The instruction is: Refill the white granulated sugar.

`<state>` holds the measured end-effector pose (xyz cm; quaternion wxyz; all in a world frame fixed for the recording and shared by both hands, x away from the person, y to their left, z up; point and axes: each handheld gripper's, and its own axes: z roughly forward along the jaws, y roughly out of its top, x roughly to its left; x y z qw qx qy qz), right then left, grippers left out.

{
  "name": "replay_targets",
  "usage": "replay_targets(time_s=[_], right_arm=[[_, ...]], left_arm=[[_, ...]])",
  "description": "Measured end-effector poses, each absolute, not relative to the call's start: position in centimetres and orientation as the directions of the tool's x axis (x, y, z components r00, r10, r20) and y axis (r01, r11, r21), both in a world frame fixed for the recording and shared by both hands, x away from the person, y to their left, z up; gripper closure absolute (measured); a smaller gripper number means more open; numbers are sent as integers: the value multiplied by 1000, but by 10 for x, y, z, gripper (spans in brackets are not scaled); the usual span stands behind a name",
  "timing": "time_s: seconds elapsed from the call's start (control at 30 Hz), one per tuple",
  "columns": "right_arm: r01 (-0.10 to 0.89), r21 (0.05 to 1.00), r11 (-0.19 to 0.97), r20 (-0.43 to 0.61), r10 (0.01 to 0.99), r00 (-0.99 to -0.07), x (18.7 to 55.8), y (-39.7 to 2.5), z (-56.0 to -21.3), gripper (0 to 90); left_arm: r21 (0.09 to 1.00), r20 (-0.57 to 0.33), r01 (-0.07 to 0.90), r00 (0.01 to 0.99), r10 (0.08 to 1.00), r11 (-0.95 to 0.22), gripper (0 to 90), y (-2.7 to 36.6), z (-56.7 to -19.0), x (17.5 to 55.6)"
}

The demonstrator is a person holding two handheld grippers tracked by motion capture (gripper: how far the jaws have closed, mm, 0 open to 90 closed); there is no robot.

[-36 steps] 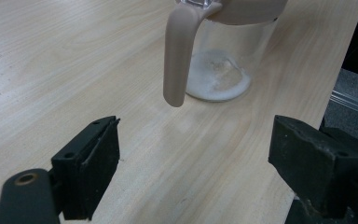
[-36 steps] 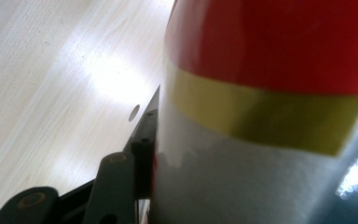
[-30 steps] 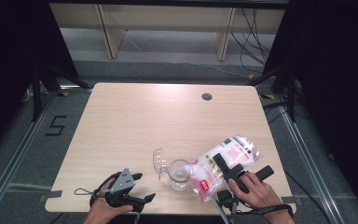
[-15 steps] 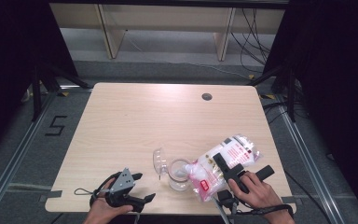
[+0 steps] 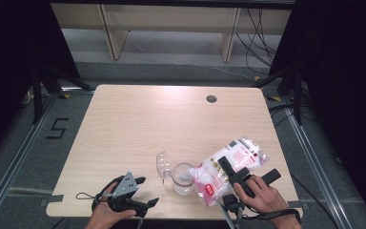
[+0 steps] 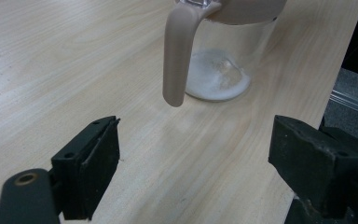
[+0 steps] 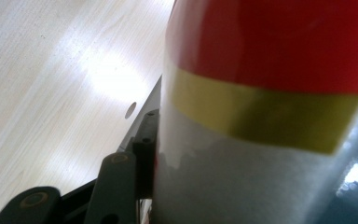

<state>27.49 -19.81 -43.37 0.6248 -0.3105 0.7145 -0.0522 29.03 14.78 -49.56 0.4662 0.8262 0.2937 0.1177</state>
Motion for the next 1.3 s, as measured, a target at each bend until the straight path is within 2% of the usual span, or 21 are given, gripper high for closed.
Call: replay_targets(time_s=[1.3], right_arm=[[-378,-487,787,-846,-532,-17,274,-196,-434,577]], left_arm=[[841,-80,374,801,594,-391,159,147,-496,291]])
